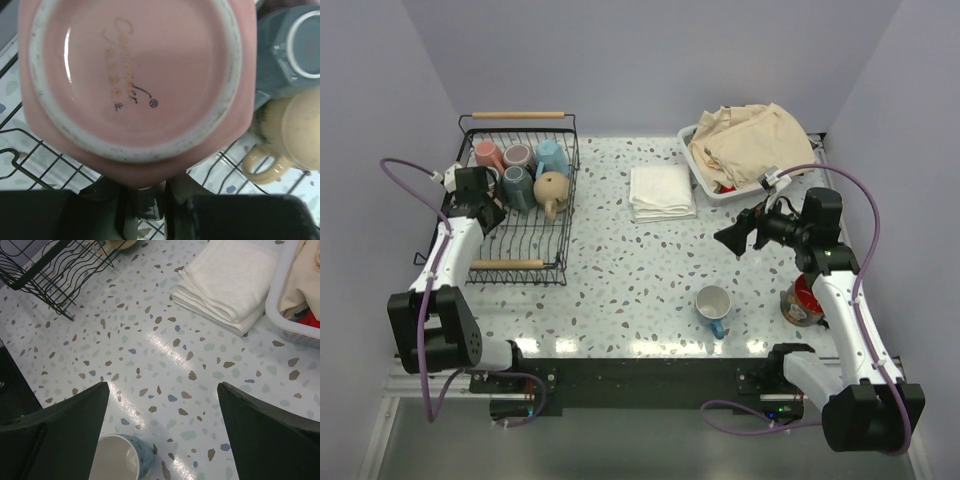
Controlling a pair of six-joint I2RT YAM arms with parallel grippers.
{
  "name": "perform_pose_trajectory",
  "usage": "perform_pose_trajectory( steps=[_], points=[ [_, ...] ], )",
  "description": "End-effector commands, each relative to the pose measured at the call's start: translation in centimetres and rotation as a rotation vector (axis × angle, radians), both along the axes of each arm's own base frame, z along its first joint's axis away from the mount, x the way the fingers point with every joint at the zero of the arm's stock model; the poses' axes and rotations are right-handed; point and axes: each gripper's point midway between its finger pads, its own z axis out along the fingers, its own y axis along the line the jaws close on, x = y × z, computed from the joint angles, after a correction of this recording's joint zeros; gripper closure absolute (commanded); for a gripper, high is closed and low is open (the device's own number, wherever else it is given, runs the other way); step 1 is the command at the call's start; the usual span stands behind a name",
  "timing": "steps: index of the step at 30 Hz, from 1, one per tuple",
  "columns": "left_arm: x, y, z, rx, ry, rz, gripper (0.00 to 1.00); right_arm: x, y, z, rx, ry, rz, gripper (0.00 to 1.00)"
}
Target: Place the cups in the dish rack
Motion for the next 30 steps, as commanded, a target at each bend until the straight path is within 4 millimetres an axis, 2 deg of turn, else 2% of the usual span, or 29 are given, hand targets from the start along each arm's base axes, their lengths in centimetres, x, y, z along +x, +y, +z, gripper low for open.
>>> perform_pose_trajectory(
  steps=[1,8,13,18,19,20,22,23,26,30],
  points=[
    [3.4,2.6,1.6,0.094,-0.075,0.038,1.00,0.3,-0.4,0.9,-0.021,-0.050,-0.015,0.06],
    [4.3,3.5,-0.5,0.122,-0.018,0.054,1.00,0.4,-0.5,1.0,-0.027,-0.054,-0.019,0.05],
    [4.2,4.7,-2.4,0.173,0.051,0.085,1.00,0.5,-0.5,0.9,-0.028,-0.051,-0.019,0.05],
    [4.9,5.1,-3.5,0.184,0.080,0.082,0.94,0.6,-0.6,0.7,-0.037,-0.047,-0.024,0.05],
    [4.9,5.1,-4.2,0.185,0.100,0.078,0.90,0.7,-0.7,0.7,-0.040,-0.048,-0.026,0.05],
    [5.0,5.1,-4.3,0.184,0.107,0.076,0.79,0.7,-0.7,0.7,-0.042,-0.051,-0.024,0.05],
    [5.2,5.2,-4.4,0.189,0.111,0.076,0.70,0.7,-0.8,0.6,-0.045,-0.046,-0.029,0.05],
    [5.2,5.3,-4.4,0.192,0.110,0.079,0.58,0.7,-0.8,0.6,-0.048,-0.048,-0.029,0.05],
    [5.2,5.3,-3.9,0.189,0.105,0.085,0.40,0.8,-0.9,0.4,-0.054,-0.048,-0.031,0.05],
    [5.1,5.2,-1.8,0.191,0.061,0.084,0.25,0.9,-1.0,0.4,-0.060,-0.049,-0.033,0.05]
  ],
)
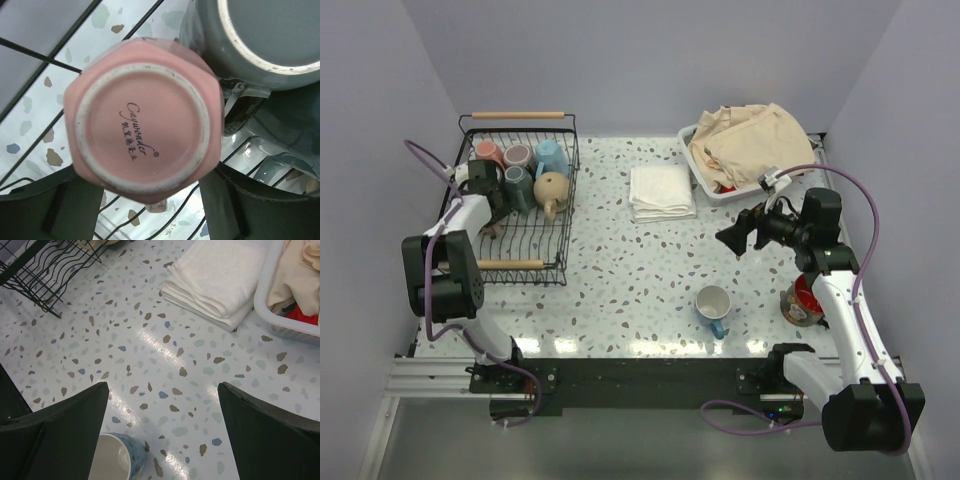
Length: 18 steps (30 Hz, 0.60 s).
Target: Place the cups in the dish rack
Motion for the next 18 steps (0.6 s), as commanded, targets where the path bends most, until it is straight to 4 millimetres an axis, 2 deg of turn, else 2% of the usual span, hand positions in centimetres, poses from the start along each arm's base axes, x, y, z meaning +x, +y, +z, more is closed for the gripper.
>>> perform_pose_trajectory(
  steps=[1,5,6,10,16,17,18],
  points=[
    [1.4,1.2,4.9,0.051,-0.135,0.032,0.24,0.5,-0.3,0.8,-0.021,-0.041,-0.001,0.05],
    [0.7,0.7,7.6,0.042,-0.197,0.020,0.16,0.5,-0.3,0.8,-0.033,-0.043,0.003,0.04],
    [0.2,0.4,8.7,0.039,-0.226,0.012,0.16,0.4,-0.3,0.8,-0.037,-0.047,0.007,0.04],
    [-1.2,-1.2,11.0,-0.004,-0.298,-0.043,0.14,-0.4,0.1,0.8,-0.059,-0.059,0.076,0.03],
    [-3.5,-5.6,13.3,-0.131,-0.406,-0.237,0.12,-1.3,0.3,-0.1,-0.102,-0.060,0.155,0.02],
    [-3.6,-7.1,13.6,-0.178,-0.426,-0.302,0.12,-1.2,-0.5,-0.3,-0.117,-0.059,0.146,0.02],
    [-4.3,-7.7,14.0,-0.178,-0.440,-0.347,0.11,-1.3,-0.5,-0.4,-0.125,-0.056,0.150,0.02]
  ],
)
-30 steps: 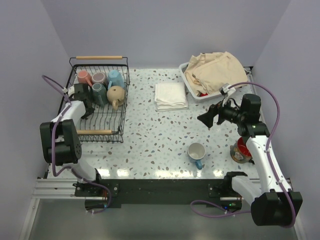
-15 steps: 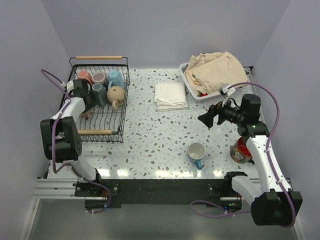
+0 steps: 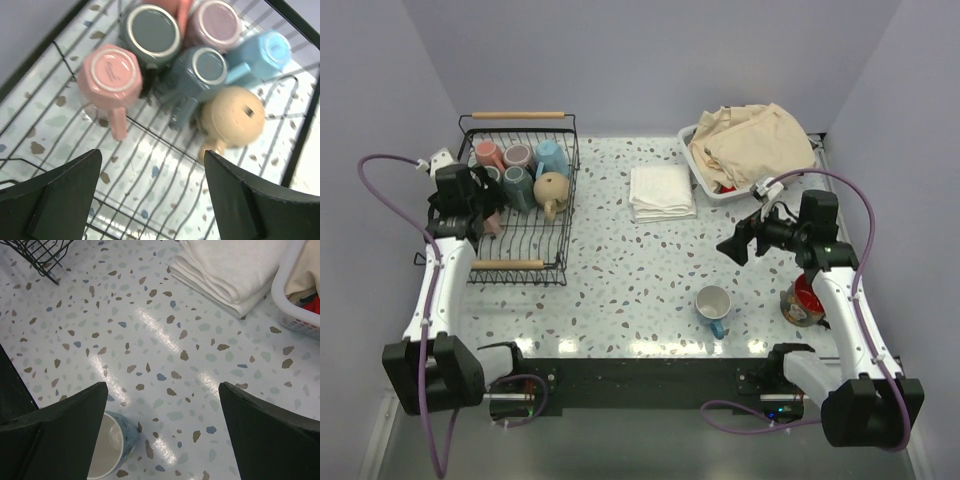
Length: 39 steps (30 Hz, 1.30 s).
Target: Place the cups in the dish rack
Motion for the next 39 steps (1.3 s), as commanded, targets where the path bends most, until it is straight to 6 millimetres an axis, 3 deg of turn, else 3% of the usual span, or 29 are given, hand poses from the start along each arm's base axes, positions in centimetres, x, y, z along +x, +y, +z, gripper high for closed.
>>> perform_pose_trajectory(
  steps=[1,5,9,13,16,25,29,34,39],
  points=[
    [-1.1,-4.6,0.9,-0.080,-0.069,-0.262,0.10,0.1,-0.7,1.1,-0.048,-0.054,0.052,0.02],
    [-2.7,-9.0,2.7,-0.140,-0.145,-0.505,0.02,-0.3,-2.1,-0.4,-0.155,0.019,0.042,0.02],
    [-4.5,-11.7,4.2,-0.168,-0.188,-0.661,0.00,-0.4,-5.7,-0.9,-0.339,0.084,-0.060,0.02],
    [-5.9,-13.9,5.1,-0.206,-0.242,-0.775,0.00,-0.9,-11.5,0.5,-0.509,0.112,-0.203,0.02],
    [-6.9,-15.3,5.9,-0.229,-0.276,-0.844,0.00,-2.8,-14.5,0.0,-0.578,0.194,-0.248,0.02],
    [-9.2,-19.4,7.0,-0.275,-0.281,-1.024,0.00,-7.6,-24.5,-4.2,-0.756,0.414,-0.270,0.08],
    [-10.0,-20.5,7.5,-0.298,-0.280,-1.061,0.00,-8.2,-25.9,-6.7,-0.744,0.487,-0.217,0.17],
    [-10.6,-20.9,8.4,-0.325,-0.307,-1.065,0.00,-8.1,-24.9,-8.6,-0.676,0.506,-0.140,0.23],
    [-11.7,-22.1,9.1,-0.383,-0.331,-1.103,0.00,-6.9,-25.8,-11.0,-0.680,0.499,-0.131,0.32]
  ],
)
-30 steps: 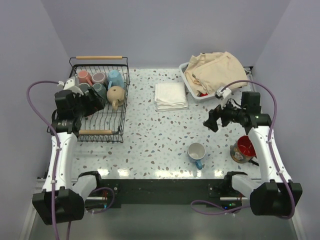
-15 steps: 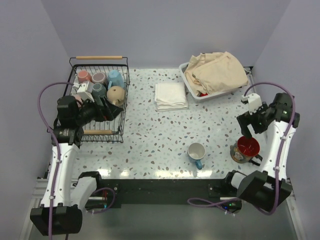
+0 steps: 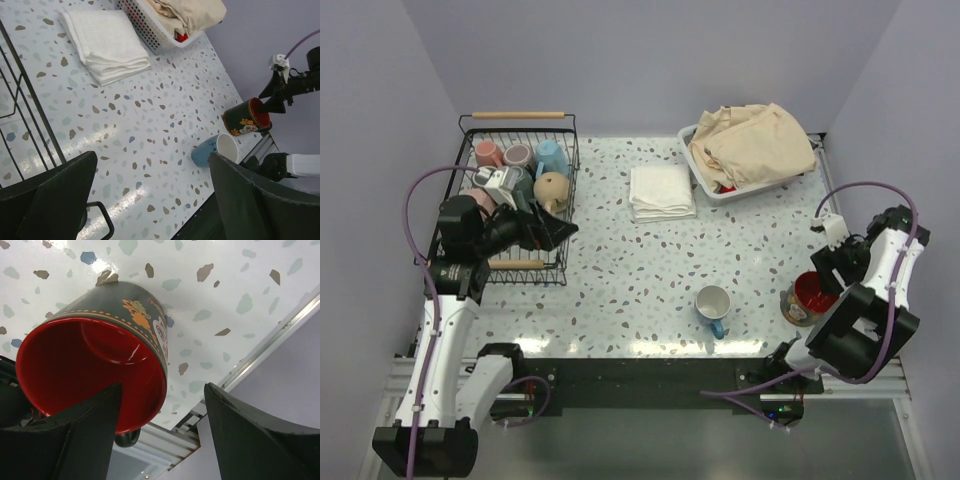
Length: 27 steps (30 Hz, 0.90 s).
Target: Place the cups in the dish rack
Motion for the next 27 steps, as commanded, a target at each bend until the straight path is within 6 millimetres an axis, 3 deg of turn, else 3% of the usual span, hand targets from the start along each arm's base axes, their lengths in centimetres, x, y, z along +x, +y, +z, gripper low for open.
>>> perform_pose_trajectory(
  steps=[1,2,5,8,10,11,14,17,18,20,21,26,27],
  points=[
    [-1.2,-1.6,2.3,-0.082,-0.047,-0.070,0.00,1.0,-0.3,-2.0,0.015,-0.014,0.056,0.36],
    [-1.6,-1.9,2.2,-0.099,-0.041,-0.094,0.00,1.2,-0.3,-2.3,0.024,-0.015,0.064,0.45],
    [-2.1,-2.7,2.6,-0.156,-0.041,-0.142,0.00,1.5,0.4,-3.1,0.071,-0.015,0.090,0.56],
    [-2.2,-3.2,2.7,-0.203,-0.022,-0.161,0.00,1.9,1.1,-3.3,0.106,-0.025,0.108,0.73],
    [-2.2,-3.5,2.9,-0.218,-0.033,-0.176,0.00,2.0,1.7,-3.3,0.125,-0.025,0.116,0.95],
    [-2.3,-3.6,3.1,-0.231,-0.028,-0.178,0.00,2.1,1.8,-3.3,0.130,-0.031,0.120,1.00],
    [-2.7,-4.3,3.5,-0.269,-0.024,-0.212,0.00,2.6,2.3,-2.1,0.150,-0.064,0.100,1.00],
    [-3.1,-4.9,4.2,-0.330,-0.034,-0.261,0.00,3.4,3.3,1.7,0.194,-0.133,0.065,1.00],
    [-3.1,-5.1,4.7,-0.338,-0.064,-0.276,0.00,4.7,3.8,4.1,0.221,-0.202,0.061,1.00],
    [-3.1,-5.8,4.9,-0.359,-0.058,-0.292,0.00,4.6,5.6,7.2,0.287,-0.242,0.048,1.00],
    [-3.1,-6.1,5.4,-0.362,-0.079,-0.301,0.00,5.4,6.2,9.8,0.302,-0.293,0.042,1.00],
    [-3.2,-9.6,7.4,-0.393,-0.106,-0.363,0.00,7.6,12.4,18.5,0.497,-0.470,0.023,1.00],
    [-3.3,-10.3,8.0,-0.401,-0.121,-0.379,0.00,7.6,14.8,20.6,0.568,-0.477,-0.018,1.00]
  ],
)
